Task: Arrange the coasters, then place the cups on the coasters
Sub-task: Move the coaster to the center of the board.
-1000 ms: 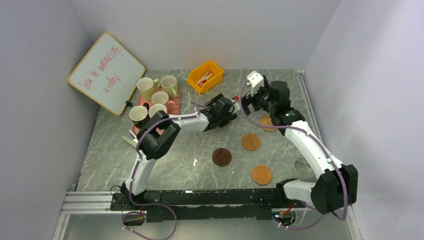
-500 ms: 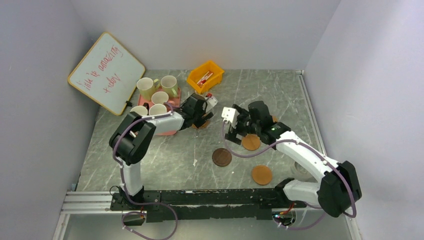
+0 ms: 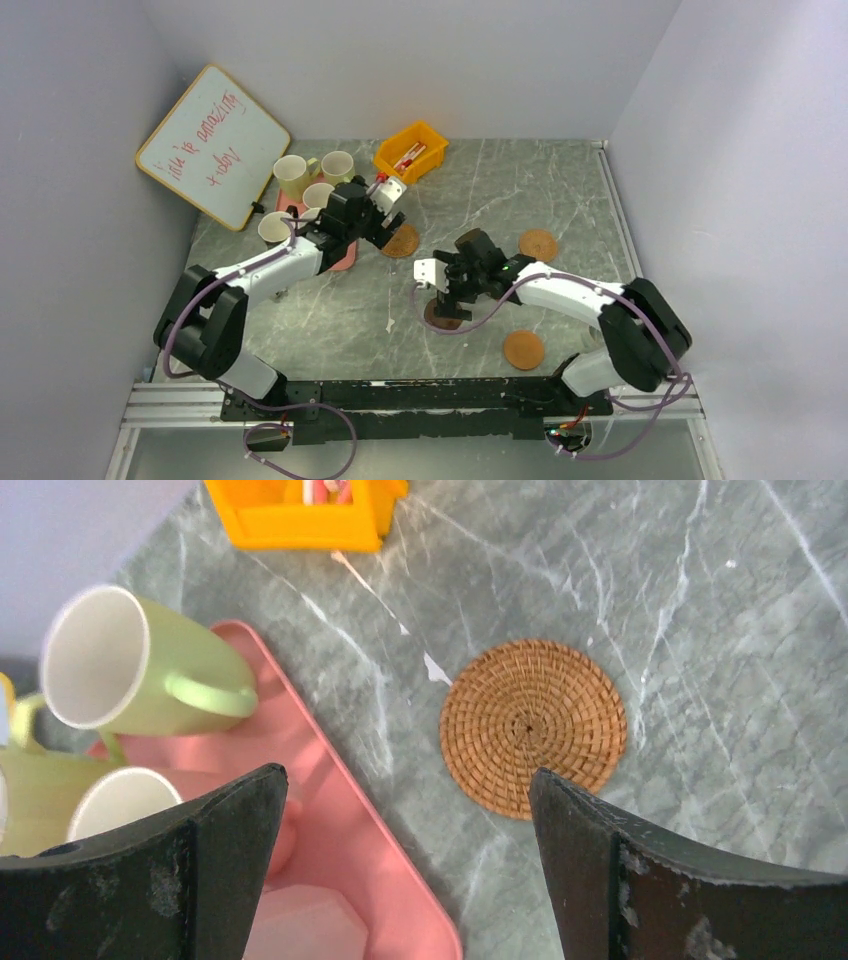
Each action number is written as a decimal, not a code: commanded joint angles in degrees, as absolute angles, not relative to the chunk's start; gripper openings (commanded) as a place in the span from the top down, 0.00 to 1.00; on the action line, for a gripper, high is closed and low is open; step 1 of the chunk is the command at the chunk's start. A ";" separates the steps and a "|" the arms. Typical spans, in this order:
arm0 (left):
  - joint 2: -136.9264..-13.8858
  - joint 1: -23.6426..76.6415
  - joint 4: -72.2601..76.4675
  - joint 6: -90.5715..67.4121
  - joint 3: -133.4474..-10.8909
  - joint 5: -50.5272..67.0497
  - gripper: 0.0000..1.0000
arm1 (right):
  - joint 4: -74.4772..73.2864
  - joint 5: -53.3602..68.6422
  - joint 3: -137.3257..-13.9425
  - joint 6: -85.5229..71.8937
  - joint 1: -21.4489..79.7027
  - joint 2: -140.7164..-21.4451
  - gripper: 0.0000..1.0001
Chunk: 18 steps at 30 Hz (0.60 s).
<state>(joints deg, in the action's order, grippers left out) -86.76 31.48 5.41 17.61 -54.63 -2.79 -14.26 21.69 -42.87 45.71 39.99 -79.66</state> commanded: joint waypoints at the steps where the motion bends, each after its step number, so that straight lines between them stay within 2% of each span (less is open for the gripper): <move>1: -87.26 30.69 9.81 14.46 -51.67 -1.17 0.04 | -11.72 17.25 -42.81 47.35 43.36 -84.61 0.00; 9: -87.18 29.80 11.93 12.09 -50.31 -4.32 0.04 | -8.66 7.51 -43.77 45.14 44.63 -90.51 0.00; 18: -88.03 29.78 13.63 11.00 -49.62 -5.85 0.04 | -7.77 3.59 -45.35 42.23 38.79 -92.97 0.00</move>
<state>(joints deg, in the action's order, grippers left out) -88.33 29.98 10.92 12.84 -48.86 -4.80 -5.50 10.02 -45.41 42.87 41.89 -89.82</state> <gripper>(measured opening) 0.966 0.997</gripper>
